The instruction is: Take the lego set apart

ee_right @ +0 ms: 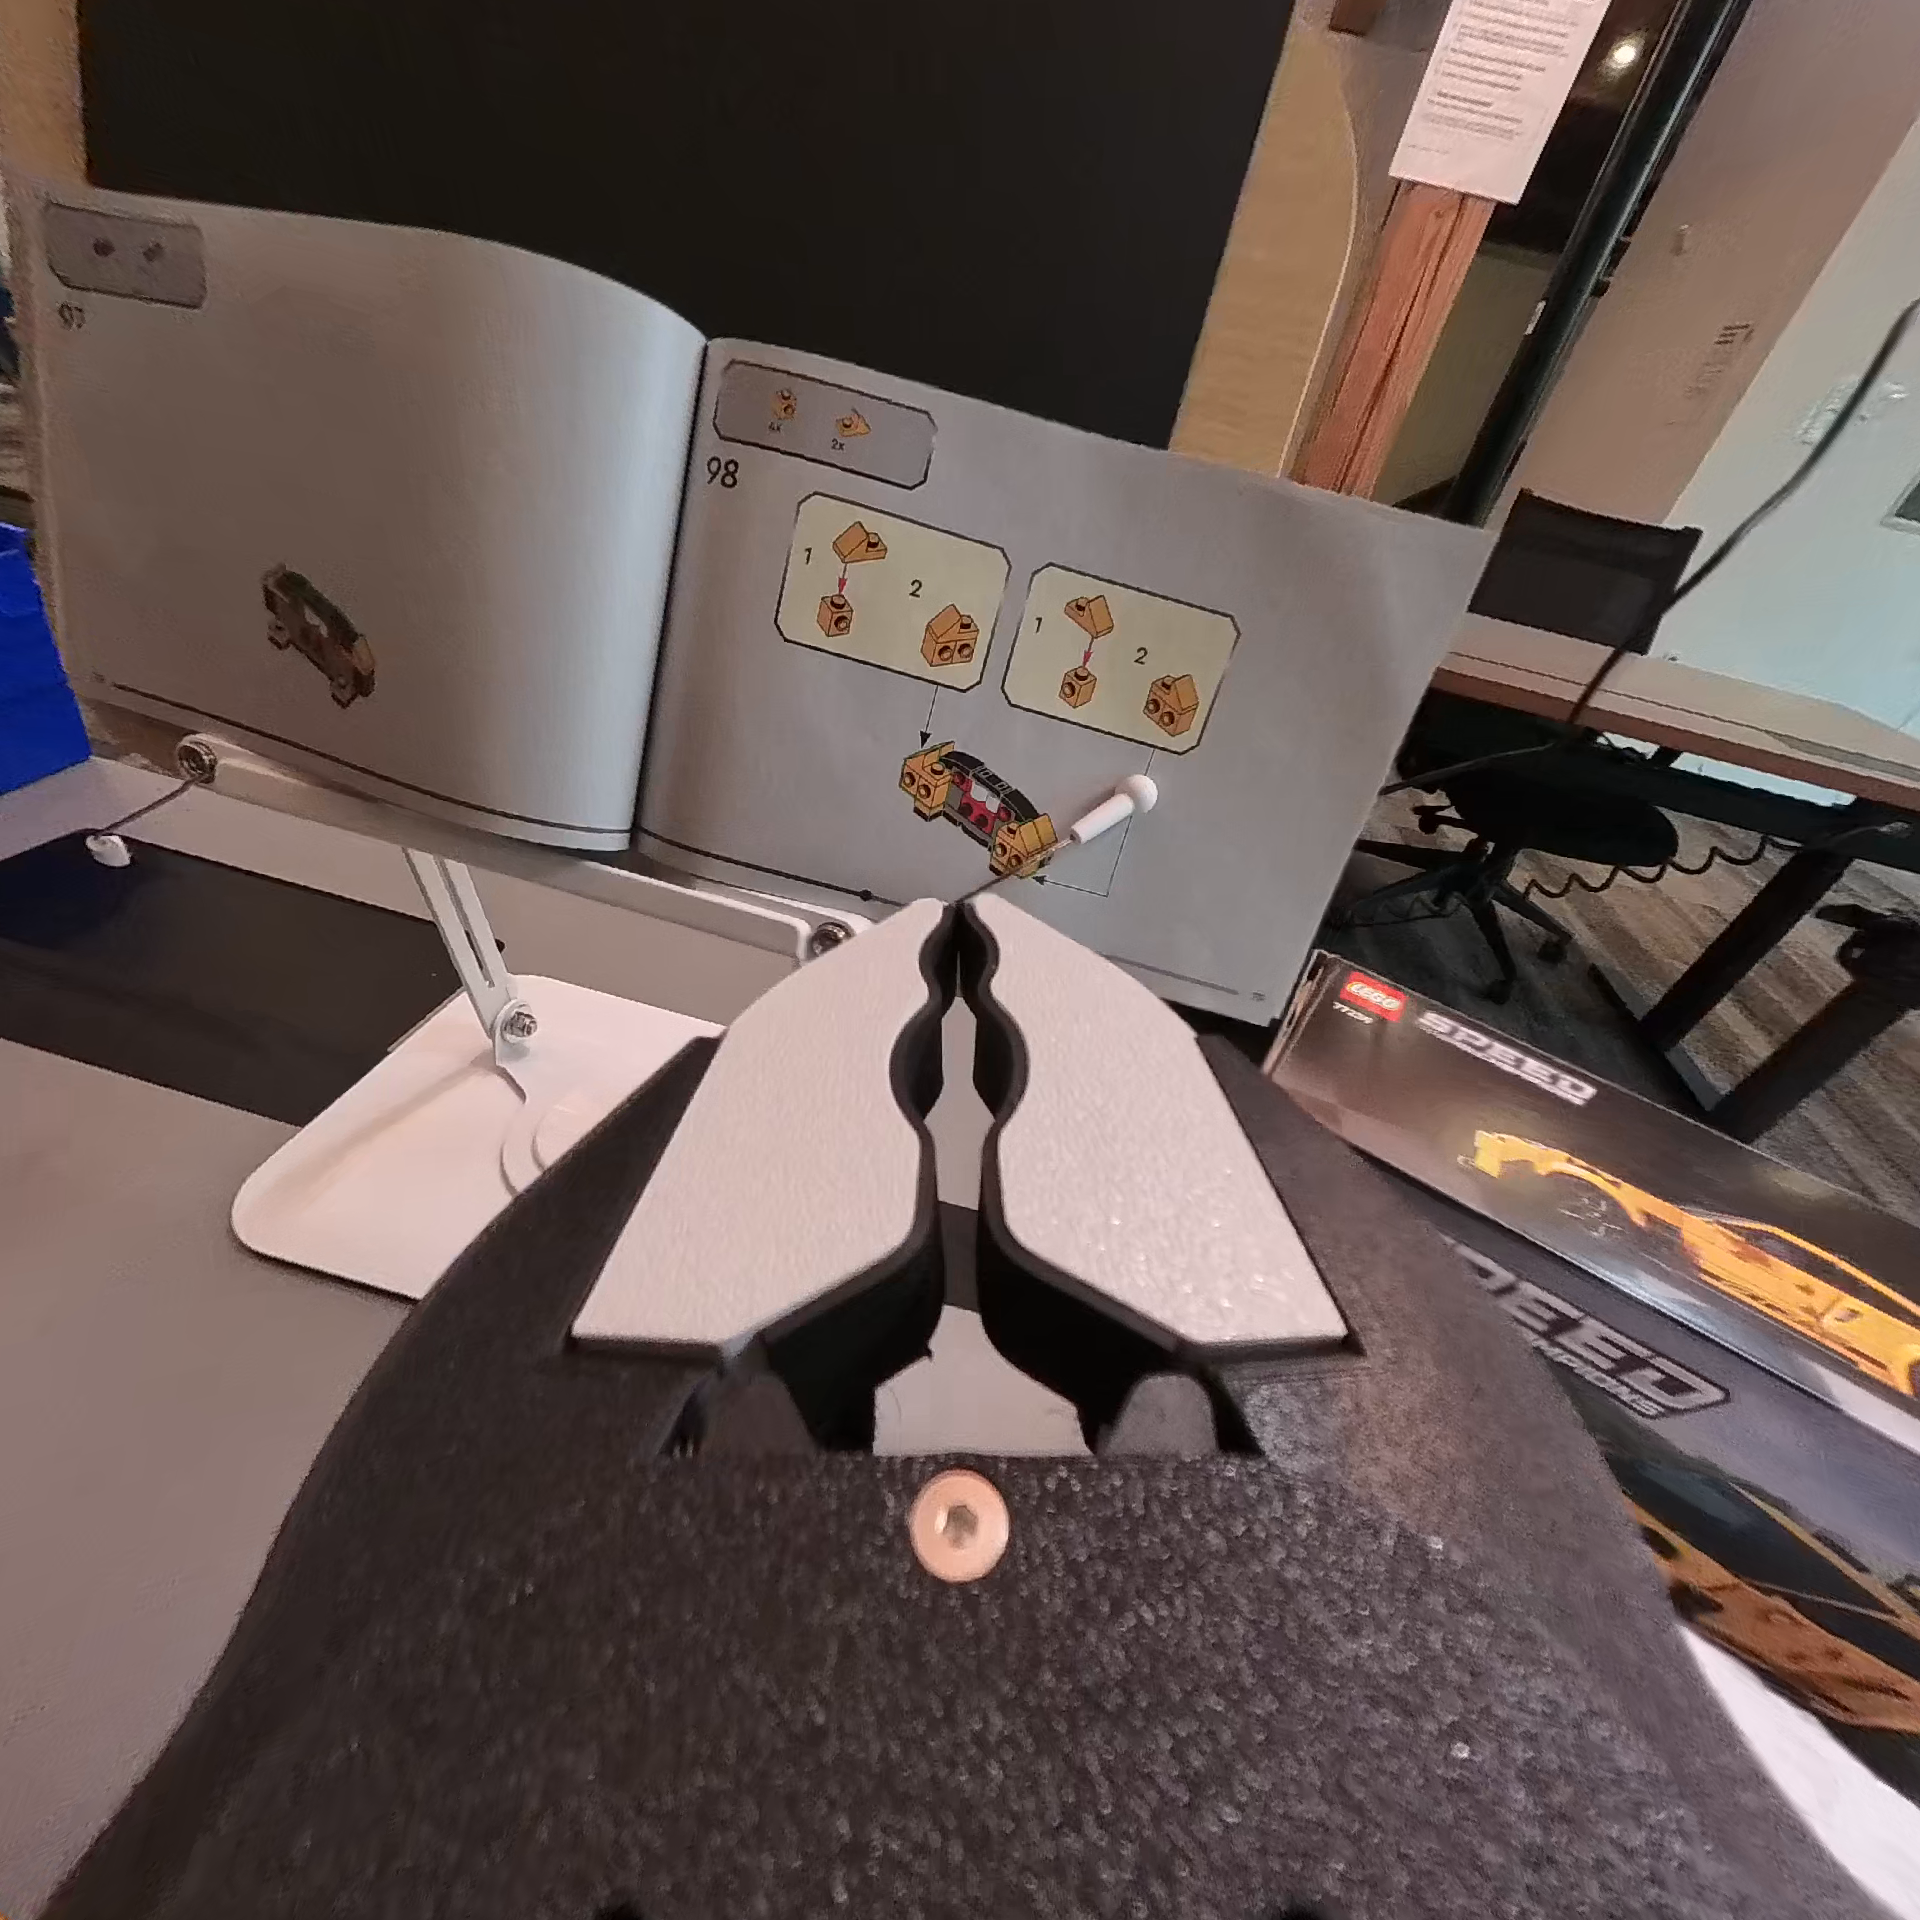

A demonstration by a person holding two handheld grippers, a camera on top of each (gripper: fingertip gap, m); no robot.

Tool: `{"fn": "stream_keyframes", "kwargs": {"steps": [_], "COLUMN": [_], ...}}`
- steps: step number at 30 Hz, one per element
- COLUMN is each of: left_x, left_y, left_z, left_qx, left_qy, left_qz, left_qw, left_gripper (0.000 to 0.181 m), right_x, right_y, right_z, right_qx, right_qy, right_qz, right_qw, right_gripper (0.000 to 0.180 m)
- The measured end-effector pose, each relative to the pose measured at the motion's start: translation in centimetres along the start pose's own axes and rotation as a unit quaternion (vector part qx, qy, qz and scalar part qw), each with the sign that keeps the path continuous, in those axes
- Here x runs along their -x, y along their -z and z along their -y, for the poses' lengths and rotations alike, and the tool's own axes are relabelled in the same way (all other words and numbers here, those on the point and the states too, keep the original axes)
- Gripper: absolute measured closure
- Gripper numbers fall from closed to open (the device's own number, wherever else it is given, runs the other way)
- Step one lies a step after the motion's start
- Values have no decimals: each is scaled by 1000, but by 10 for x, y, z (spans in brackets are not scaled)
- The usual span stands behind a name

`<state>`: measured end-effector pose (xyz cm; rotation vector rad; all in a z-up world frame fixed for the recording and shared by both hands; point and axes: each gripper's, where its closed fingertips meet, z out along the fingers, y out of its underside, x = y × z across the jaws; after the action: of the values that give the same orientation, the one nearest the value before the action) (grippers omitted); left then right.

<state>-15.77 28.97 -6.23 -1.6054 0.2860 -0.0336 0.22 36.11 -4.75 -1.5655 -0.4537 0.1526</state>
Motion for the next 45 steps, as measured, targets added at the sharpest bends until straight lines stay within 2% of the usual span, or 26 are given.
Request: {"fn": "stream_keyframes", "kwargs": {"steps": [17, 24, 29, 37, 41, 45], "left_x": [-23, -37, -48, -97, -142, -171], "left_y": [11, 29, 39, 62, 75, 85], "left_z": [16, 40, 48, 48, 28, -1], "left_qx": [-22, -55, -58, -10, 30, 69], "left_qy": [-30, -31, -35, -66, -42, -38], "left_qz": [-11, -38, -52, -159, -256, -298], "left_qw": [999, 997, 996, 985, 965, 951], "left_gripper": [181, 181, 181, 181, 181, 181], "right_x": [-25, -27, -26, -9, -7, -4], "right_y": [30, 62, 92, 154, 191, 223], "right_z": [5, -9, -31, -94, -137, -169], "right_qx": [-3, 11, 33, 106, 166, 211], "right_qy": [-2, 25, 35, 69, 71, 66], "right_qz": [11, 33, 48, 125, 173, 202], "right_qw": [1000, 999, 998, 984, 968, 954], "right_gripper": [180, 180, 180, 180, 178, 179]}}
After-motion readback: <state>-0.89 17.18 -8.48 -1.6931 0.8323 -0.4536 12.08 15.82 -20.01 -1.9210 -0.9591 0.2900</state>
